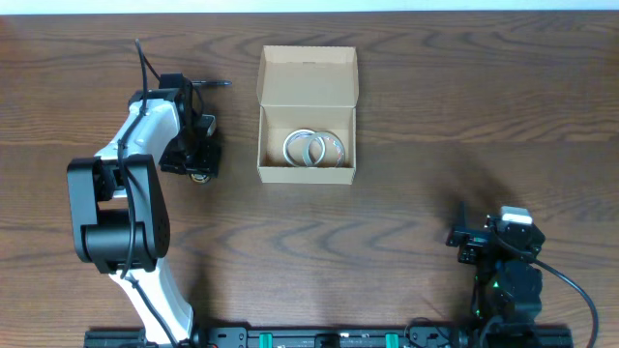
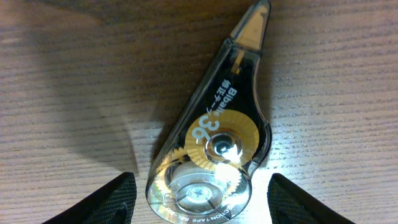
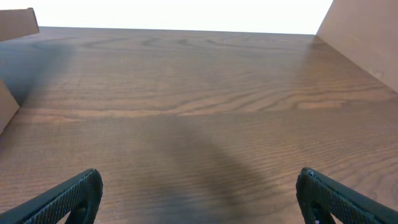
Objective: Pack container
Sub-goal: 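Move the left gripper to the correction-tape dispenser and grasp it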
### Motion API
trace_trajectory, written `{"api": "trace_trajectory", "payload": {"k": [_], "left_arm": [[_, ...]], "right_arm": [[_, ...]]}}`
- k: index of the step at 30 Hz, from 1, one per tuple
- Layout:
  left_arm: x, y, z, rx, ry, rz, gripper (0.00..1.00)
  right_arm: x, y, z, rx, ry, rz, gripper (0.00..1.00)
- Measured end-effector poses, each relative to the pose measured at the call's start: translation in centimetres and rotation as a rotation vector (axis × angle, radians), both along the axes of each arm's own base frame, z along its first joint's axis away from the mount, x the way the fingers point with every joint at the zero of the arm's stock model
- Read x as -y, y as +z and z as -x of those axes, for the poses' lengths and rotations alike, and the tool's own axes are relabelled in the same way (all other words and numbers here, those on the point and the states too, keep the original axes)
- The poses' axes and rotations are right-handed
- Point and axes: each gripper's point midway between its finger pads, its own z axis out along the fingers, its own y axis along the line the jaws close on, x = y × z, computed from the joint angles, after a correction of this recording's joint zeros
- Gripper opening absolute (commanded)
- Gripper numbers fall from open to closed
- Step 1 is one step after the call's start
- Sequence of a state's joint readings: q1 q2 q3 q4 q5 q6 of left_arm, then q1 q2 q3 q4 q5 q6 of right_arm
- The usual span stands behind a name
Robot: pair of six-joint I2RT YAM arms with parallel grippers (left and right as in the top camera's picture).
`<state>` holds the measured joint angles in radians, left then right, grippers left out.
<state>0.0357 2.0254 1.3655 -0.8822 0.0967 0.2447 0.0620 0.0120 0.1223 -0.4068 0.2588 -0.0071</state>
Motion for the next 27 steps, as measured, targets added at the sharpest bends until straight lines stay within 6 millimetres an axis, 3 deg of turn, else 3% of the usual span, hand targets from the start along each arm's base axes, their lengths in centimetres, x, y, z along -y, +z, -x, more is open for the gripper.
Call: {"api": "trace_trajectory", "payload": {"k": [5, 10, 19, 27], "left_arm": [[-0.01, -0.09, -0.24, 0.008, 0.000, 0.000, 0.66], [-0.11, -0.64, -0.15, -0.006, -0.006, -0.015, 0.56], [0.03, -0.67, -0.26, -0.002, -0.011, -0.026, 0.46], [0.09, -0.68, -0.61, 0.011, 0.024, -0.024, 0.42]], "right_arm": [[0.00, 0.00, 0.00, 0.000, 0.000, 0.000, 0.99], [0.00, 0.00, 0.00, 0.000, 0.000, 0.000, 0.99], [0.00, 0.00, 0.00, 0.000, 0.000, 0.000, 0.99], [0.00, 0.00, 0.00, 0.000, 0.000, 0.000, 0.99]]}}
